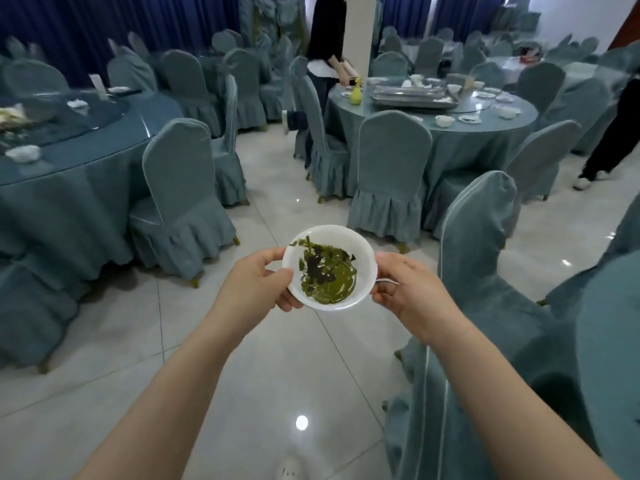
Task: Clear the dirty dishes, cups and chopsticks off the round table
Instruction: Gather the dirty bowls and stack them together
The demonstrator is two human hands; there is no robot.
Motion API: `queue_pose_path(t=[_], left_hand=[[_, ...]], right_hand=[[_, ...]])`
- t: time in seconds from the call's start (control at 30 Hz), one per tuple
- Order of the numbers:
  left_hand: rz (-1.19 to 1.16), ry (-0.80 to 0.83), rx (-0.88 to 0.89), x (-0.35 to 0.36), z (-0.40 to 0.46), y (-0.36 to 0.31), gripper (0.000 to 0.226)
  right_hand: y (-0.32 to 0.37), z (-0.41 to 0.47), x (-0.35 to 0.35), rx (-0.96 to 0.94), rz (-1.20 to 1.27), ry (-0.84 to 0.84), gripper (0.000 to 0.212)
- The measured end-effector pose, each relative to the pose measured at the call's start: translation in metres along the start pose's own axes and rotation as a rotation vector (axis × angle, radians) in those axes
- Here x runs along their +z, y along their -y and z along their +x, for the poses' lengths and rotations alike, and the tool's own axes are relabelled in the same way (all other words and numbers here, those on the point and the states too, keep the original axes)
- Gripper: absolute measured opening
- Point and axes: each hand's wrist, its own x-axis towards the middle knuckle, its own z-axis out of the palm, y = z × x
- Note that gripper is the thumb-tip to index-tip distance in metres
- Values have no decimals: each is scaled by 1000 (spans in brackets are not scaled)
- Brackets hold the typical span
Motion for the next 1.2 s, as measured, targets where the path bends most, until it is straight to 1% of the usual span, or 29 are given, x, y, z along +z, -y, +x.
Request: queue_pose_path(t=[0.1,0.27,0.37,0.47,0.53,0.63,0.8,0.97,1.07,1.2], left_hand=[[33,20,16,-17,65,6,31],[51,79,35,-31,166,5,30],[34,117,40,-32,222,5,30],[-23,195,23,-18,282,10,29],[-43,245,7,-3,323,14,27],[-45,334,-3,21,394,14,25],[-37,516,34,52,519,4,26],[-12,751,69,112,647,-34,27],[26,862,102,169,703,-61,32],[-1,1018,143,263,763,-100,34]], right_hand=[[2,62,15,-9,19,-14,16],[16,160,28,-14,16,-44,17],[24,206,31,-18,14,-98,23],[36,251,20,-15,-7,-180,18],[44,282,8,2,7,-258,28],[53,340,-15,30,118,-378,40],[74,433,-46,58,216,-520,43],[115,508,-95,5,317,-716,43],[142,532,-137,-38,327,-824,41],[172,559,-212,-122,393,-951,42]])
